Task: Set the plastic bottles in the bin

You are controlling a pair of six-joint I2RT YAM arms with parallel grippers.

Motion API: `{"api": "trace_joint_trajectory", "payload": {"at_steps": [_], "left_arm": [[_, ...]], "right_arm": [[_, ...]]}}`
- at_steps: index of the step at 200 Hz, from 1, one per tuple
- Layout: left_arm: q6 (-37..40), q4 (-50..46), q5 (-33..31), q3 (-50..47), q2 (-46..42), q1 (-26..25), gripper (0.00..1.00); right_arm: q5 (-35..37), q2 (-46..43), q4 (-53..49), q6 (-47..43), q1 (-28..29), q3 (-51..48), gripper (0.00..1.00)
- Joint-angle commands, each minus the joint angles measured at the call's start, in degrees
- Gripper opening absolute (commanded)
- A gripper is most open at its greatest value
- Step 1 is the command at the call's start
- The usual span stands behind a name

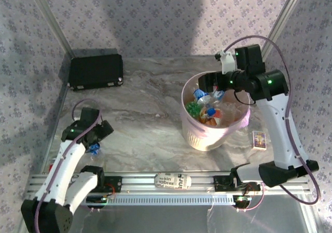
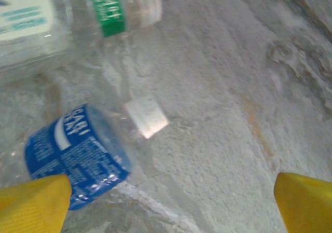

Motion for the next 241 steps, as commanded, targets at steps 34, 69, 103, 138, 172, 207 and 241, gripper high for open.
{"api": "trace_joint_trajectory", "payload": {"at_steps": [34,69,103,138,172,207,241], "left_arm": [[-11.28,-3.73,-4.63,-4.26,-7.86,4.39,1.0],[-10.1,-7.3,-6.7,-3.27,-5.26,5.92,1.0],[-14.84,-4.13,-3.16,-6.39,-7.66,11.36,1.0],[-16.96,-1.81,-2.46,-9.6,-9.01,15.14,1.0],[-14.23,6.02,2.29,-11.48,-3.12,15.95,1.0],[-16.88,11.64,4.57,-12.44,2.94,10.76,1.0],[-22.75,16.85,2.01,-11.97,6.13,0.17,1.0]], "right_arm": [[-0.55,1.46,1.4,-1.06,-0.64,2.62,0.9],[0.16,1.63,1.56,-1.17,-0.67,2.55,0.89],[0.05,1.61,2.31,-1.42,-0.71,1.59,0.89],[0.76,1.54,0.82,-2.57,-0.88,1.23,0.89],[0.78,1.4,0.28,-3.15,-1.53,1.19,0.88],[0.8,0.92,1.37,-2.71,-2.0,0.13,0.88],[0.51,0.97,2.13,-2.15,-1.99,-0.13,0.88]]}}
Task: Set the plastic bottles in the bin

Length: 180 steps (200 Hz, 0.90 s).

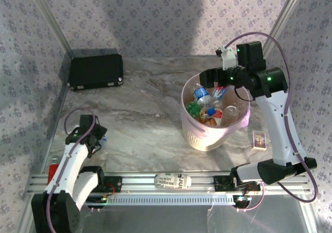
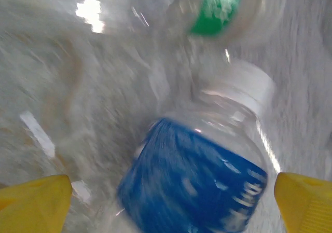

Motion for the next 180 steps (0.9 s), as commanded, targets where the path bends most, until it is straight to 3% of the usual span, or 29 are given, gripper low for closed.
{"api": "trace_joint_trajectory", "payload": {"at_steps": [1,37,56,85,117,180], "left_arm": [[-5.56,3.57,1.67,-0.58,2.34,-5.35,1.0],[-3.61,4.26,-2.07,5.25,8.2,-13.74,1.0],[-2.79,3.99,-2.86,5.71,9.5,-13.83,1.0],[-7.96,8.89,2.16,1.13,8.95,-14.07,1.0],[-10.1,10.81,2.12,-2.24,6.71,-14.32,0.99],[-10.38,12.39,2.79,-1.77,6.92,-15.41,0.76]], "right_arm": [[0.21,-0.56,0.29,-0.19,-0.34,-0.37,0.88],[-0.02,-0.32,0.82,0.24,-0.08,0.0,0.88],[0.14,-0.43,0.82,0.32,-0.07,-0.13,0.88],[0.42,-0.62,0.56,0.3,0.04,-0.43,0.88],[0.47,-0.89,0.29,0.4,-0.04,-0.48,0.88],[-1.95,-2.63,1.49,2.09,0.77,-0.85,0.86]]}}
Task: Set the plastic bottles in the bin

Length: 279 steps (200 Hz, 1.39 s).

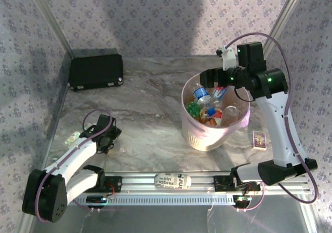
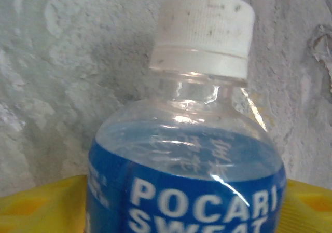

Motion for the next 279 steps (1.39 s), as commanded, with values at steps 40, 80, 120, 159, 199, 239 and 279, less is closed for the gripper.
{"api": "trace_joint_trajectory", "payload": {"at_steps": [40,80,120,159,199,239,279], "left_arm": [[0.41,2.48,1.42,3.3,-1.11,-0.96,0.67],[4.79,5.51,5.64,8.84,-0.48,-1.13,0.58],[11.87,14.1,12.97,13.79,2.67,-1.14,0.43],[22.86,28.78,24.8,15.99,3.76,-1.25,0.34],[30.05,38.76,40.33,19.89,3.96,-1.77,0.28],[40.16,37.5,46.09,23.82,2.17,-5.49,0.25],[45.18,37.79,49.43,25.07,3.16,-6.52,0.21]], "right_arm": [[1.64,0.29,0.15,1.25,7.64,2.3,0.86],[-0.01,1.85,4.0,4.1,11.11,3.81,0.86],[-1.14,3.11,9.76,8.81,14.04,1.67,0.85],[0.04,4.59,16.84,18.3,15.66,-0.21,0.86],[0.33,10.94,20.14,23.28,21.11,2.18,0.88],[-5.66,15.43,21.76,24.75,22.09,4.7,0.88],[-11.45,16.24,22.86,24.77,22.07,3.9,0.89]]}}
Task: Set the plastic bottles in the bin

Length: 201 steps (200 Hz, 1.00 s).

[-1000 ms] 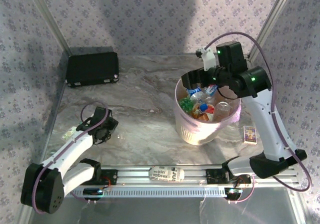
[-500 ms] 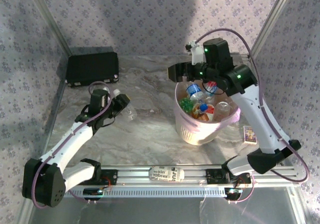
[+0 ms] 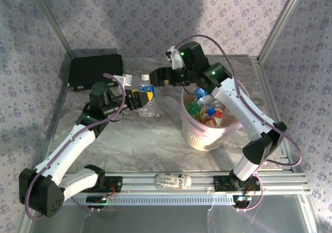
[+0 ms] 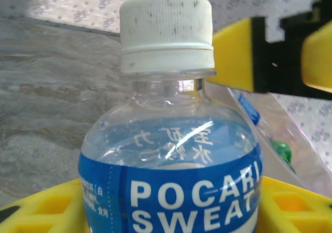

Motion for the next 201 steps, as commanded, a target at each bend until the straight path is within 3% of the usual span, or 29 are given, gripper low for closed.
{"api": "trace_joint_trajectory", "payload": {"at_steps": [1,55,103,155,182,201], "left_arm": [[5.76,2.41,4.73,2.44,0.33,-0.13,0.21],[7.66,2.25,6.02,5.8,3.94,-3.1,0.2],[7.37,1.93,4.78,7.01,5.01,-3.63,0.2],[7.17,2.07,4.77,7.29,5.36,-4.42,0.21],[6.27,1.04,1.81,6.98,4.67,-4.49,0.35],[5.08,1.28,-0.02,6.28,3.51,-4.5,0.64]], "right_arm": [[-4.4,-0.52,1.97,1.23,0.05,2.1,0.89],[-4.67,1.59,2.26,0.73,0.56,3.26,0.82],[-2.28,2.35,1.47,-0.35,0.84,3.59,0.58],[-1.54,2.32,2.7,-1.1,0.75,2.81,0.4],[-0.62,1.57,3.09,-1.62,0.46,3.04,0.35],[-0.14,0.92,2.98,-2.43,-0.12,3.76,0.34]]}}
